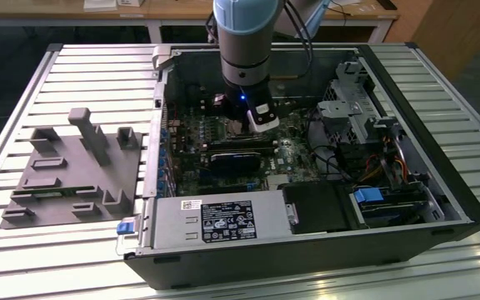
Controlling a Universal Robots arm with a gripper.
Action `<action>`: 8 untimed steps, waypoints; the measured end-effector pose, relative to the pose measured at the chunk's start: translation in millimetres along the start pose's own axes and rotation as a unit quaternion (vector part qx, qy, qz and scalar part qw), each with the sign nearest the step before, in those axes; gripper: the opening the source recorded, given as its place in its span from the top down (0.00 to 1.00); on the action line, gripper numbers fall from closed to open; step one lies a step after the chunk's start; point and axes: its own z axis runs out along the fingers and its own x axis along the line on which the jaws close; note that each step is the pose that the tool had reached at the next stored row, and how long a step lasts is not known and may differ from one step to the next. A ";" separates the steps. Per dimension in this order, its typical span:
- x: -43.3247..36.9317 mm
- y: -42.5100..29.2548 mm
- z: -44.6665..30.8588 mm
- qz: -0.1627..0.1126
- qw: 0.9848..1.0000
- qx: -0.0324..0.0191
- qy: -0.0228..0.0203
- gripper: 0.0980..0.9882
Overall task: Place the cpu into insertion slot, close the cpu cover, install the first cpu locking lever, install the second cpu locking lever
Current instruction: 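Install the second cpu locking lever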
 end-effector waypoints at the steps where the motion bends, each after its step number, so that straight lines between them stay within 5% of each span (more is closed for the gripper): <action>1: 0.3 1.2 0.2 0.000 1.000 0.002 0.000 1.00; 8: 1.8 8.1 -2.5 -0.001 1.000 0.011 -0.003 1.00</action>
